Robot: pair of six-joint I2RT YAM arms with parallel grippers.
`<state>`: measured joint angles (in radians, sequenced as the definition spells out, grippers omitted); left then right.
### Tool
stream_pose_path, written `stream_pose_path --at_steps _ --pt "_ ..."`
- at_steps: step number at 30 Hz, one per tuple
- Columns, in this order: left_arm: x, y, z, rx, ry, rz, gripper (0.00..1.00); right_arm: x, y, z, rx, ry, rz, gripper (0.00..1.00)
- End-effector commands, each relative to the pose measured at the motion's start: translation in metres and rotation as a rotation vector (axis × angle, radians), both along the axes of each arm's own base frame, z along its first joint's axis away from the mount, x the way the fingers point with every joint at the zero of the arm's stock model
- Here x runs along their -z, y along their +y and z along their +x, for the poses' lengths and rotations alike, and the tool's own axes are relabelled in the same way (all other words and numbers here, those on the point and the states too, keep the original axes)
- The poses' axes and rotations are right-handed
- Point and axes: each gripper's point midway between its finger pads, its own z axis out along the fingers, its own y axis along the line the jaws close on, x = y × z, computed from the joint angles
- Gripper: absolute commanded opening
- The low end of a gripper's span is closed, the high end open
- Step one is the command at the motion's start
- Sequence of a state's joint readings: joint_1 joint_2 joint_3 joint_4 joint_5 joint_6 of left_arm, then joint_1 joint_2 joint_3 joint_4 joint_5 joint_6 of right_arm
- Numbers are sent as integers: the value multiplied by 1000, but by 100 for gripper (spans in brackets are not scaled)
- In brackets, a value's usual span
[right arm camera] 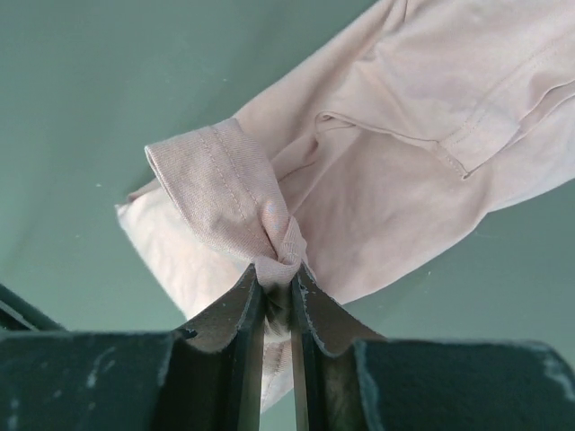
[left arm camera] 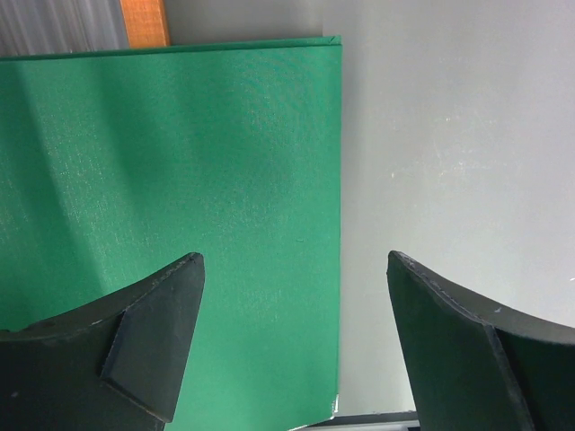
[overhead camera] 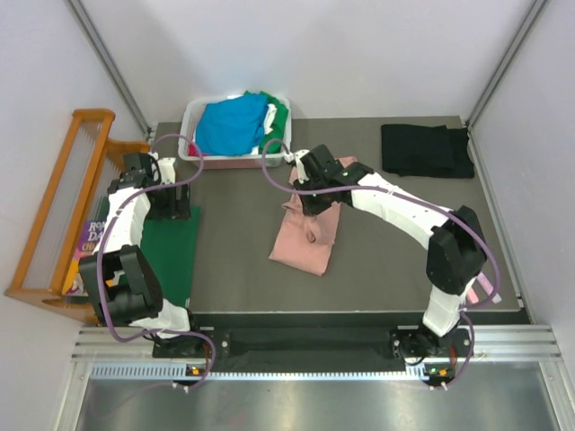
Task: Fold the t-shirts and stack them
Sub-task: Fold the tshirt
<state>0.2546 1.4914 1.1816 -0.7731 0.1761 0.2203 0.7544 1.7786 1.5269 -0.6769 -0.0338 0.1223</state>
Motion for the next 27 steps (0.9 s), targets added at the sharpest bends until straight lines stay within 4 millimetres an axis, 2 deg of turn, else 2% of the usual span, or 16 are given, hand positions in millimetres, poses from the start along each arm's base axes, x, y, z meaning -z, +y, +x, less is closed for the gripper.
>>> stream_pose_path --at_steps 1,6,7,8,9,10,11,14,15,17,18,20,23,25,26,27 --pt "-16 0 5 22 -39 -2 87 -3 10 30 1 -22 68 13" --pt "-14 -1 2 30 -26 -3 87 18 11 53 10 8 63 14" --pt "-15 -1 3 33 -29 0 87 14 13 60 15 0 68 16" --pt "-15 -1 3 34 -30 -2 87 23 14 64 17 12 57 23" --pt "-15 -2 3 38 -30 -6 87 24 13 67 21 17 52 28" --pt "-14 -4 2 41 -25 -11 87 18 15 74 29 -2 57 39" --pt "-14 -4 1 42 -23 -13 86 23 13 79 38 -2 38 43" --pt "-9 -5 -2 45 -8 -21 86 13 0 100 98 -59 -18 58" --pt "-7 -6 -4 49 -1 -25 86 -1 -11 114 142 -97 -35 59" --pt "-4 -7 -7 53 5 -28 86 -10 -24 127 198 -113 -45 62" --pt "-1 -8 -9 53 12 -30 86 -26 -38 142 269 -159 -57 63" --pt "0 -9 -10 57 14 -34 86 -38 -56 147 329 -170 -88 63" --pt "-3 -10 -11 59 11 -34 86 -60 -60 135 343 -166 -45 62" --pt "-7 -12 -10 64 -1 -42 86 -46 -47 106 299 -73 4 62" --pt "-8 -16 -10 76 -3 -59 86 -62 -42 98 292 -96 68 62" --pt "-9 -19 -12 83 -2 -68 86 -33 -39 72 273 10 83 62"
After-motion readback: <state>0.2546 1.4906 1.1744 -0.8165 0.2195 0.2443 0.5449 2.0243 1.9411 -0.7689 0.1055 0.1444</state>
